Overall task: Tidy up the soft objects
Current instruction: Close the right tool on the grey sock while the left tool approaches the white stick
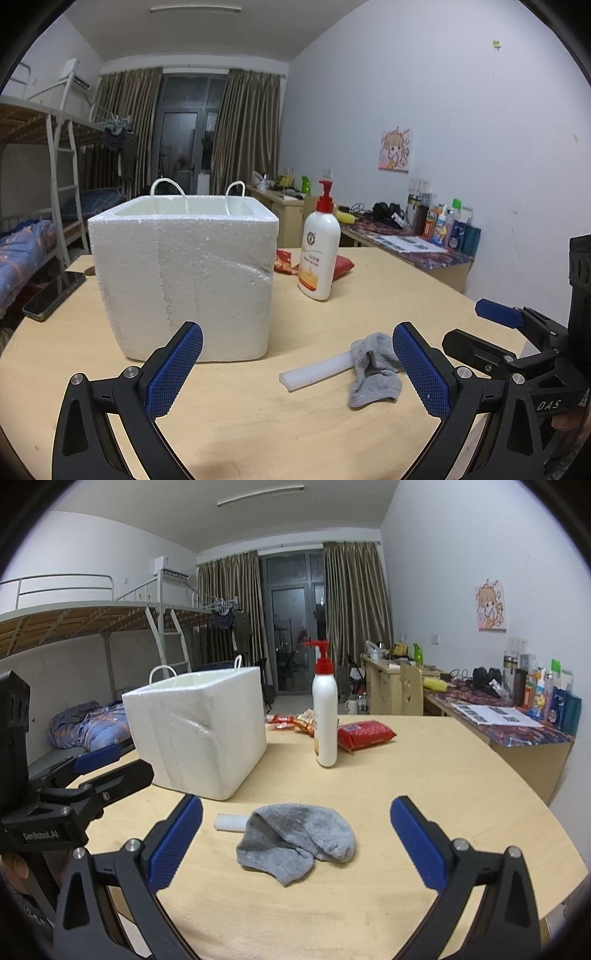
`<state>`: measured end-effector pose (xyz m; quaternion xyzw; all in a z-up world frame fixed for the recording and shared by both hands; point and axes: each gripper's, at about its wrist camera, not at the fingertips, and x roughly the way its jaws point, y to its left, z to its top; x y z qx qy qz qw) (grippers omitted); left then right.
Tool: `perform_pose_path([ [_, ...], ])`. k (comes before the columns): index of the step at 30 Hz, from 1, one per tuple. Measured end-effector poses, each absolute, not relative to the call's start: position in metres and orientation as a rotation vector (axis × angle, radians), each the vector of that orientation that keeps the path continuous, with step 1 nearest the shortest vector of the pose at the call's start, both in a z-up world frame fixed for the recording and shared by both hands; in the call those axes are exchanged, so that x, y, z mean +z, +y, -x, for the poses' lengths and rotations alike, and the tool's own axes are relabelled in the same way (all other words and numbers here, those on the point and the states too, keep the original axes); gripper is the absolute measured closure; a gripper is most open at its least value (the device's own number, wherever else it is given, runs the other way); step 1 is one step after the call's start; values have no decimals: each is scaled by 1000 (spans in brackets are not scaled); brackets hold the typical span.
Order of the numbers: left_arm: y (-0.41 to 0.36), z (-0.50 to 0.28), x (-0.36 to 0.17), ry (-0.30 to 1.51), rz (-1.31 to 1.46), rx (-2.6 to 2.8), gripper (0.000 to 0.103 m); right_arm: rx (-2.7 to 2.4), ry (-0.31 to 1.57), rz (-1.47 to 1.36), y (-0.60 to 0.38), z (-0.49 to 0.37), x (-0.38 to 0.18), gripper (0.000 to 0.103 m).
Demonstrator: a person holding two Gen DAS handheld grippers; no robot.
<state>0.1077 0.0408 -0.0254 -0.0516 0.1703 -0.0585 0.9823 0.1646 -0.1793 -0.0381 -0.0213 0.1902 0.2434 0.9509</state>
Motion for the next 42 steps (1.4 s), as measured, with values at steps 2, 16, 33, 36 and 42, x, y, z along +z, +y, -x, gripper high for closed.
perform_pose_path([
  [2,40,-114,-26,360,86,-114,0,503,404,47,-178,-170,-40,0],
  [16,43,-147,-41,460,61,-131,0,584,546,34,-169,-205,-63,0],
  [33,55,-175,-64,582,47,-167,0,616,670,103,-151,-228,-79,14],
  [36,54,-178,-65,593,41,-195,0,611,689,116,-150,-231,-81,25],
  [42,54,-183,-63,613,31,-210,0,604,723,155,-147,-234,-88,28],
])
